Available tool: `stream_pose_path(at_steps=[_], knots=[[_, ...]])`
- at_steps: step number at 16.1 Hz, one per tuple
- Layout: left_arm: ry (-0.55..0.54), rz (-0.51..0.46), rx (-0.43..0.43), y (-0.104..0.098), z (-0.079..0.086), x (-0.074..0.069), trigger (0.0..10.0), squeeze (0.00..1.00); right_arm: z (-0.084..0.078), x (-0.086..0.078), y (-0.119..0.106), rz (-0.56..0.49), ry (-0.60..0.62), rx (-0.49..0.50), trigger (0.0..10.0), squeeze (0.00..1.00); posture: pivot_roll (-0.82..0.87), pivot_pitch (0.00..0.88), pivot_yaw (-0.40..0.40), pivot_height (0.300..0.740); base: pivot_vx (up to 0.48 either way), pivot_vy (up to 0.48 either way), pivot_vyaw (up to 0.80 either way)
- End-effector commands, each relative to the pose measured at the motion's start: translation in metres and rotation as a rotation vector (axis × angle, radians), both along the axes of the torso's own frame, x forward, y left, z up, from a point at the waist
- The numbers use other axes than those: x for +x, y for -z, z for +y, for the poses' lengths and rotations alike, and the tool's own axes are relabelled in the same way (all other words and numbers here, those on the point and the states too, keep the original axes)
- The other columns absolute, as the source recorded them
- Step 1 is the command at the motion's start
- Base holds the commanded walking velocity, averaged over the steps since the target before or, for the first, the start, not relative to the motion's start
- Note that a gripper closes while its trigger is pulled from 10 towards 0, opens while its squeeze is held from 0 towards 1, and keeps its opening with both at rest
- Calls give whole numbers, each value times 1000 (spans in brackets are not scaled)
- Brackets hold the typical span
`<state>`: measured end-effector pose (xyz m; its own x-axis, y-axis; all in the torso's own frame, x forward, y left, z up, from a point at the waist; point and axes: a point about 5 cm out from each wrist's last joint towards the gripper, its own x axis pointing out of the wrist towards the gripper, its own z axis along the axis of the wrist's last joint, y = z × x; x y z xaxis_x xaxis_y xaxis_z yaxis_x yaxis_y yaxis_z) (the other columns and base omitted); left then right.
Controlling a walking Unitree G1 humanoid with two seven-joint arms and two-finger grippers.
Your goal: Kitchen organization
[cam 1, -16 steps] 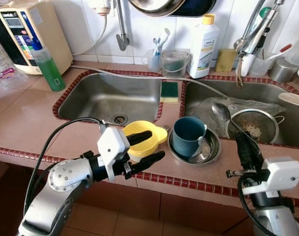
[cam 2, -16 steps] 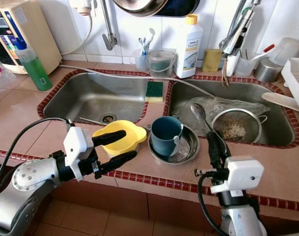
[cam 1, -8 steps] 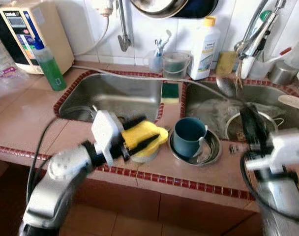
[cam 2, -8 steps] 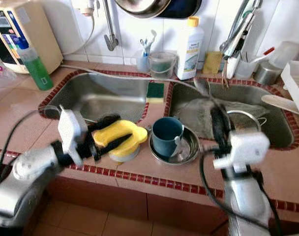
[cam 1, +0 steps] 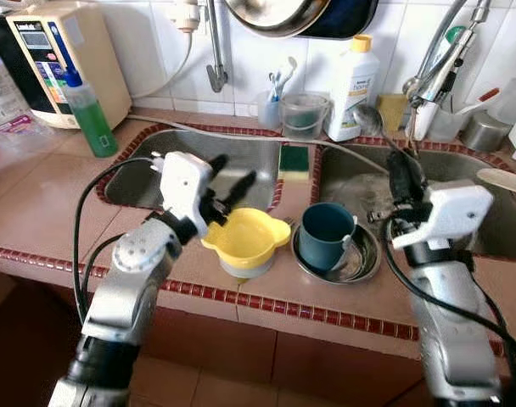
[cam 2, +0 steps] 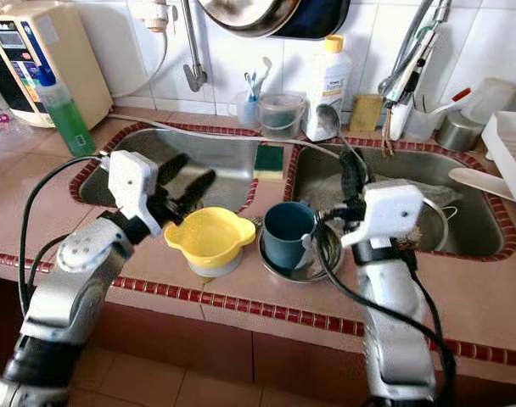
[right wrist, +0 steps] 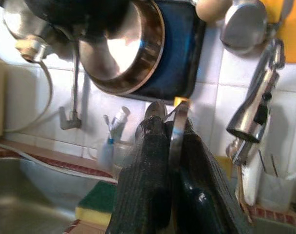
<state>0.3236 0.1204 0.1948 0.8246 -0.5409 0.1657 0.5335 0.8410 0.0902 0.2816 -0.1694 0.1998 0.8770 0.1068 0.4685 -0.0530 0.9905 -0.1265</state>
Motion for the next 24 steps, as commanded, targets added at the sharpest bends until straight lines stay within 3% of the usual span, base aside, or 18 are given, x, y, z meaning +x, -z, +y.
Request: stream_pose_path(at_steps=[1, 2, 3, 9, 24], knots=[[-54, 17, 7, 0, 8, 5, 10000, 0, -2, 2, -2, -8, 22, 6, 10000, 0, -200, 3, 38, 740, 0, 0, 0], [-117, 60, -60, 1, 17, 12, 10000, 0, -4, 5, 1, 15, 50, 47, 10000, 0, -201, 6, 43, 740, 0, 0, 0], [-126, 64, -67, 2, 18, 13, 10000, 0, -4, 5, 4, 23, 52, 45, 10000, 0, -202, 5, 43, 740, 0, 0, 0], [-97, -1, -75, -9, 14, 17, 10000, 0, 6, 10, 4, 17, 51, 53, 10000, 0, -212, 9, 47, 740, 0, 271, 0], [-73, -16, -52, -10, 19, 19, 10000, 0, 14, 13, 7, 29, 32, 25, 10000, 0, -204, 0, 32, 740, 0, 359, 0]])
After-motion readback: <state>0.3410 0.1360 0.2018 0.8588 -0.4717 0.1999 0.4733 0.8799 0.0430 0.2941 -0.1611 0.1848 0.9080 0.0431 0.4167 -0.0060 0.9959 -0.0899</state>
